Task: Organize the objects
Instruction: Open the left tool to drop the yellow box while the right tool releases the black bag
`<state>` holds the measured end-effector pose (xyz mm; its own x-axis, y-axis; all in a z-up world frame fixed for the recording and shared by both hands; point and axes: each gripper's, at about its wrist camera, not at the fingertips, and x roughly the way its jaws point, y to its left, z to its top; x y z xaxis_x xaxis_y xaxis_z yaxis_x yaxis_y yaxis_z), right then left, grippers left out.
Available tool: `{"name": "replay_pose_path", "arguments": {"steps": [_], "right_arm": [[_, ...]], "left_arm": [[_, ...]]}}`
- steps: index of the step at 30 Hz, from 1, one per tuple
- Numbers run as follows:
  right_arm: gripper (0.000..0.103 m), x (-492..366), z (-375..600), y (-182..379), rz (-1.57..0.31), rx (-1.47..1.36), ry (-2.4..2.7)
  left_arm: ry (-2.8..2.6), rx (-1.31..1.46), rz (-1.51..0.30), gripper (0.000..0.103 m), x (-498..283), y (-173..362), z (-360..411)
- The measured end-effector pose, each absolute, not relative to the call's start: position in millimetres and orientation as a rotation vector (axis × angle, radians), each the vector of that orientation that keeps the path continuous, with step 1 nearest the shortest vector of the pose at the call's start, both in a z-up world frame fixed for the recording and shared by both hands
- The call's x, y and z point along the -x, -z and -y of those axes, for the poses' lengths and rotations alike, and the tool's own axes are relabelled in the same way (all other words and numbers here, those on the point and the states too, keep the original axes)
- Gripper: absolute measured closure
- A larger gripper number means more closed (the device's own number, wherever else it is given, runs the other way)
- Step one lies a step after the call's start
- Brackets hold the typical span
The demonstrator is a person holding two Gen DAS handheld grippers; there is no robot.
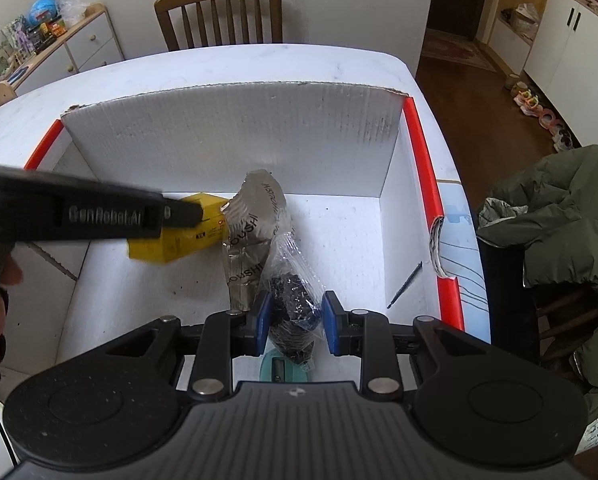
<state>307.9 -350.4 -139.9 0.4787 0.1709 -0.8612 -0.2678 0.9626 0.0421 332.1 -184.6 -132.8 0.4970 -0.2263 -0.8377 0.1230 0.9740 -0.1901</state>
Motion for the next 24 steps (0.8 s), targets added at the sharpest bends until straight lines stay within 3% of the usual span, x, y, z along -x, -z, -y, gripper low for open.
{"name": "replay_pose_path", "arguments": {"steps": [9, 19, 22, 24], "right_arm": [[0.074, -301, 355, 134, -1.026, 0.105, -0.299], [0.071, -283, 364, 112, -0.979, 0.057, -0.324], [0.054, -278, 365, 103, -0.959, 0.039, -0.322], [0.054, -274, 365, 98, -0.947, 0.028, -0.324]], "left_arm": [[0.236, 0.067, -1.183, 0.073, -342, 149, 193], [0.267, 0.060, -1.203, 0.069, -345, 149, 194], [0.280, 0.082, -1.187, 0.059, -340, 144, 191], [0.288, 0.090, -1.173, 0.052, -338, 140, 191]]}}
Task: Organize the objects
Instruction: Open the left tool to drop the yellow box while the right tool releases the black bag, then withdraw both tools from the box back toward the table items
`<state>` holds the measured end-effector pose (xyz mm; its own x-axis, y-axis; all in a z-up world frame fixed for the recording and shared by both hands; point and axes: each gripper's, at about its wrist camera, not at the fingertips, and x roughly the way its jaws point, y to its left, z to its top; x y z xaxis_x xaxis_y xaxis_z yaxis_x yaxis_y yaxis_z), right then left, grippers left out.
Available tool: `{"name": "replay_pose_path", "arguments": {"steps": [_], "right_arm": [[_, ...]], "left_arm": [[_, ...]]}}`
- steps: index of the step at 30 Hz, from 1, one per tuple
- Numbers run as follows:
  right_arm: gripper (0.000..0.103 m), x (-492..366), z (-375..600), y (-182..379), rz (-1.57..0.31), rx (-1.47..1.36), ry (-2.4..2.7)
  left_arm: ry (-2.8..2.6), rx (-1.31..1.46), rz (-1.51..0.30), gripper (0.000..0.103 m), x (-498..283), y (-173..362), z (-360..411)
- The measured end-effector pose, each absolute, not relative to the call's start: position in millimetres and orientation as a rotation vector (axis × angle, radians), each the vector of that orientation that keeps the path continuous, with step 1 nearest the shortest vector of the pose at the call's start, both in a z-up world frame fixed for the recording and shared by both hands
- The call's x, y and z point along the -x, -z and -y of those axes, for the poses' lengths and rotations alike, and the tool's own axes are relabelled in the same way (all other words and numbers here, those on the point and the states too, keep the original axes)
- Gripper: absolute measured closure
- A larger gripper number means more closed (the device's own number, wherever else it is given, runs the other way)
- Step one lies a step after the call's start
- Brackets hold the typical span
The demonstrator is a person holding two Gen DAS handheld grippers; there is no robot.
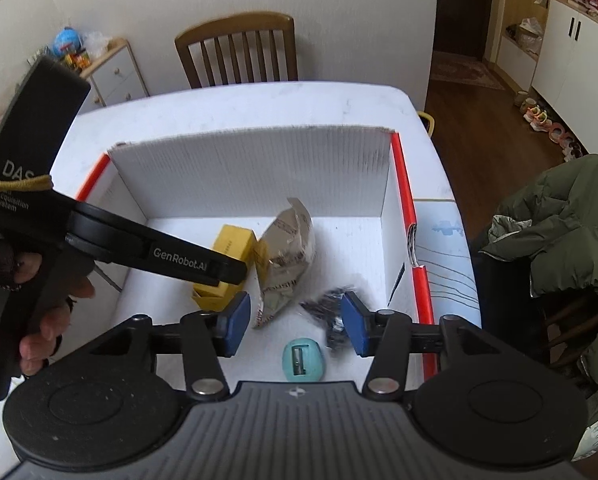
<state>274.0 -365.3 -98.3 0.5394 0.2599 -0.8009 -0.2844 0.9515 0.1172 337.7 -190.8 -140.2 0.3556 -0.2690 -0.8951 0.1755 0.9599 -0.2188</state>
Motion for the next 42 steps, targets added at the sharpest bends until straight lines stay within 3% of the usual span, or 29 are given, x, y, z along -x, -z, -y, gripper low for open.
{"name": "replay_pose_path", "arguments": {"steps": [24, 42], "right_arm": [[0.053, -216, 344, 40, -0.826, -0.049, -0.353], [0.040, -174, 241, 21, -0.786, -0.069, -0.438]], "left_arm": [[0.396, 0.146, -0.913, 0.033, -254, 54, 137], [0.269, 0.123, -0.803, 0.013, -185, 21, 25]]}}
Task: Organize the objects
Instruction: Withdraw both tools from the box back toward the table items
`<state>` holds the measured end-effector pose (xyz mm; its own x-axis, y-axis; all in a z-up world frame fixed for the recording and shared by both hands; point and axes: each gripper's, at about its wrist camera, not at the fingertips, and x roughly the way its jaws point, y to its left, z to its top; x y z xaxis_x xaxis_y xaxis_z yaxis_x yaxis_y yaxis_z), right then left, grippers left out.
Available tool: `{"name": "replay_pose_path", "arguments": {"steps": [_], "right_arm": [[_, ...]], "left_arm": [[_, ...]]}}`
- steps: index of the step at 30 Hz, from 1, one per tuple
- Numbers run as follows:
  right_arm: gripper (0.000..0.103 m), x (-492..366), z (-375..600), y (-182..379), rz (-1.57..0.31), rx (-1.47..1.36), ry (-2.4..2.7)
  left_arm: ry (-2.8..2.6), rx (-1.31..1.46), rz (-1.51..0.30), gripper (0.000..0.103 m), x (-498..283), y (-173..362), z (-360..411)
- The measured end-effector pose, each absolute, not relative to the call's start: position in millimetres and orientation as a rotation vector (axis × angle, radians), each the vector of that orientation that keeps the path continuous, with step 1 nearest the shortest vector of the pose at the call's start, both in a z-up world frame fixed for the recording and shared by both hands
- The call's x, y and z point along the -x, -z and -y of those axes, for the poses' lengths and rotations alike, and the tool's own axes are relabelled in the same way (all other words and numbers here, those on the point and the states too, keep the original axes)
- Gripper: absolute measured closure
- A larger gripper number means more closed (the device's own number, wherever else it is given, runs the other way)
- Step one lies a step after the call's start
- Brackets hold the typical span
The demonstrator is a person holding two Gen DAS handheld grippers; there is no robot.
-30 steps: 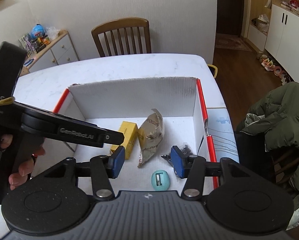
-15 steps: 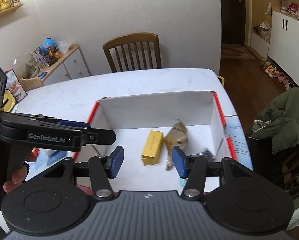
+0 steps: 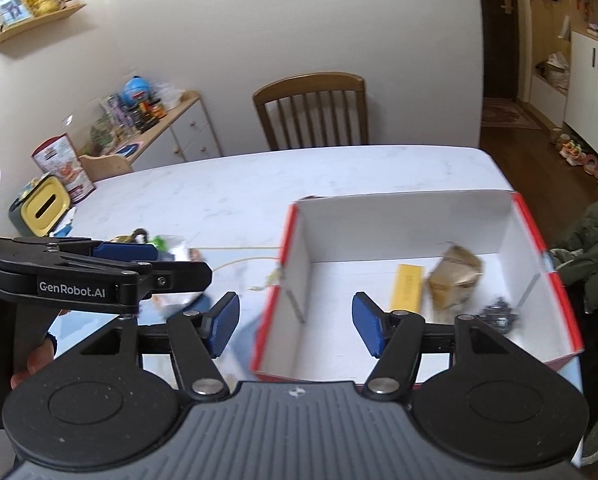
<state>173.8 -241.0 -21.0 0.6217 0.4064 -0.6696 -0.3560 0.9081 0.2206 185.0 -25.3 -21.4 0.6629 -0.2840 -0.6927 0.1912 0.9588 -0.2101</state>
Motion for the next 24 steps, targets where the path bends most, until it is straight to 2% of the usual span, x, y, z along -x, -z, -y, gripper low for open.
{"name": "replay_pose_path", "arguments": {"steps": [10, 17, 24], "right_arm": [[0.032, -164, 175, 27, -0.805, -0.056, -0.490], [0.022, -161, 133, 33, -0.817, -0.043, -0.513], [0.021, -167, 96, 42, -0.843, -0.028, -0.517]], "left_arm": [[0.162, 0.146, -0.805, 0.002, -167, 27, -53], [0.088, 0.155, -0.821, 0.000, -162, 37, -100], [0.015, 0.179, -0.799, 0.000, -160, 51, -147]]}}
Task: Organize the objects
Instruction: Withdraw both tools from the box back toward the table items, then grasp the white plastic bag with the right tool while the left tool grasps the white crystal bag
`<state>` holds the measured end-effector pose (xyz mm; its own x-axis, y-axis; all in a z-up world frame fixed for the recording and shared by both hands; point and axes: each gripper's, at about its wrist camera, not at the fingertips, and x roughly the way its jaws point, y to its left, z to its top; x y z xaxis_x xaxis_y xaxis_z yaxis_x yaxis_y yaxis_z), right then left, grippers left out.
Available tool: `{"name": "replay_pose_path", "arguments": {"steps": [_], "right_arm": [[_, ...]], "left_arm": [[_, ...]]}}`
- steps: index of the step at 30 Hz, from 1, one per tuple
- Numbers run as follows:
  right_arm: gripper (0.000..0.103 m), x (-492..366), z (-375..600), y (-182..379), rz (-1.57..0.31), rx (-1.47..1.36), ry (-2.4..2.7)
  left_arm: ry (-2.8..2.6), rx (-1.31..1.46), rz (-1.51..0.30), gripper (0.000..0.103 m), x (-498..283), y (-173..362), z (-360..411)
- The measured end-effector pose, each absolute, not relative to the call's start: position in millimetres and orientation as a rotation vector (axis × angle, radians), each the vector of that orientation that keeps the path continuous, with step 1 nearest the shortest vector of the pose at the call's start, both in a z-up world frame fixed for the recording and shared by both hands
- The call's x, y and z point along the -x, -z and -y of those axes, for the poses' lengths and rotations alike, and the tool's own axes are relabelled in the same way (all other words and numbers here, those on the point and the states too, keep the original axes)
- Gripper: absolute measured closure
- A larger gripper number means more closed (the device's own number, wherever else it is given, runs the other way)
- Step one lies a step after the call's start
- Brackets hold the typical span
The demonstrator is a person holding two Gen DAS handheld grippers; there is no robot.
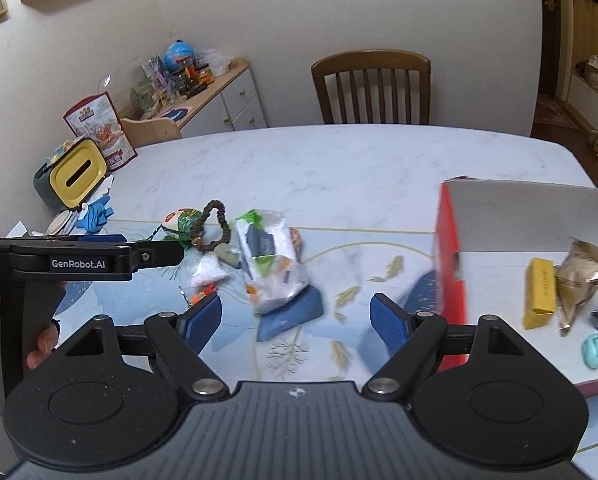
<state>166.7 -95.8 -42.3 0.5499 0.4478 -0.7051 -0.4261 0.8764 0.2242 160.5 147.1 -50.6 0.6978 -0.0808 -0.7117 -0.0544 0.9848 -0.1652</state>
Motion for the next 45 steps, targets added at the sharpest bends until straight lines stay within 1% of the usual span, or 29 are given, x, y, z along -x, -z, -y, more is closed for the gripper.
{"name": "replay_pose_path", "arguments": {"steps": [13, 22, 32, 35, 37, 39, 40, 45], "right_arm": [[0.020, -195, 45, 65, -0.899, 0.008, -0.492], [0.020, -230, 19, 83, -0.944, 0.009, -0.452], [0.021, -264, -3, 118, -1.037, 0.000, -0.423], [0.021, -272, -8, 127, -1.062, -0.004, -0.414], [0.021, -275, -12, 130, -1.064, 0.010, -0.416], [0.021, -277, -17, 133, -1.062, 0.022, -0.416], [0.022, -278, -18, 133, -1.061, 0.025, -0.416], [0.035, -282, -24, 138, -1.070, 0.029, -0.422]], "left_arm": [[-0.027, 0.230, -0.875, 0.000, -173, 93, -191], [-0.036, 0.205, -0.865, 0.001, -188, 116, -194], [-0.033, 0.128, -0.874, 0.002, -203, 138, -191], [-0.027, 0.099, -0.871, 0.006, -206, 143, -187], [-0.014, 0.089, -0.873, 0.012, -208, 146, -184], [-0.005, 0.076, -0.873, 0.016, -210, 148, -182], [-0.004, 0.069, -0.871, 0.019, -211, 149, -180], [-0.006, 0.074, -0.876, 0.029, -215, 153, -181]]}}
